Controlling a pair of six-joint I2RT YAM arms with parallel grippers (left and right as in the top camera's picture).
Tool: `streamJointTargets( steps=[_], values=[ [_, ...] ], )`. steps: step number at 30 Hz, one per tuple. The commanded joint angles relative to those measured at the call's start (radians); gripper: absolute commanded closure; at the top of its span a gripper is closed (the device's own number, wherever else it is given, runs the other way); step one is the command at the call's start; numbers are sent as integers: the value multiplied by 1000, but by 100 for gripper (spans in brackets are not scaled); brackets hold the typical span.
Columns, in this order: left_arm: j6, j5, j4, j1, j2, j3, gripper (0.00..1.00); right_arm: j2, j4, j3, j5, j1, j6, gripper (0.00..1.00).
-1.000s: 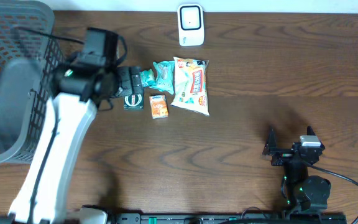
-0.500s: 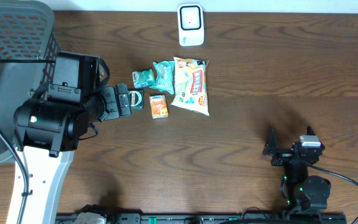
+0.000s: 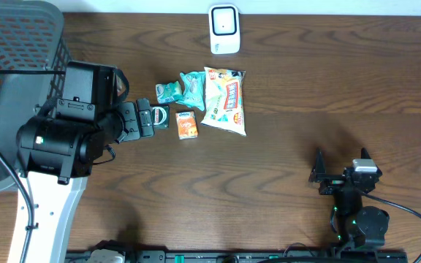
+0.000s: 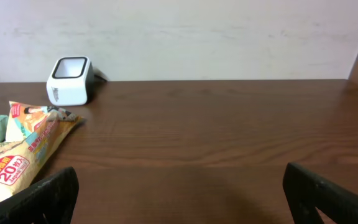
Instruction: Scan the item barcode
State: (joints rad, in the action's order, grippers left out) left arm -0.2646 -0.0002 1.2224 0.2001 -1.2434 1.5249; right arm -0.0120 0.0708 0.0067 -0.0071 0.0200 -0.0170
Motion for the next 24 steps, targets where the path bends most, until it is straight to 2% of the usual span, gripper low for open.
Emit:
streamJointTargets(
  steps=[1,9,11,17,22,24],
  values=[
    [2,-12,1,2,2,11,2,5,5,-1,1,-8,7,1],
    [2,-12,1,2,2,11,2,5,-3,-1,-3,-8,5,1],
    [2,-12,1,2,2,11,2,5,-27,-1,-51,-8,-37,1],
    [2,-12,1,2,2,11,2,5,-103,-1,-534,-8,-377,1],
    [2,-12,1,2,2,11,2,5,-204,-1,-570,-8,-683,1],
    [2,-12,1,2,2,11,3,5,-224,-1,-545,-8,-764,1]
  ],
)
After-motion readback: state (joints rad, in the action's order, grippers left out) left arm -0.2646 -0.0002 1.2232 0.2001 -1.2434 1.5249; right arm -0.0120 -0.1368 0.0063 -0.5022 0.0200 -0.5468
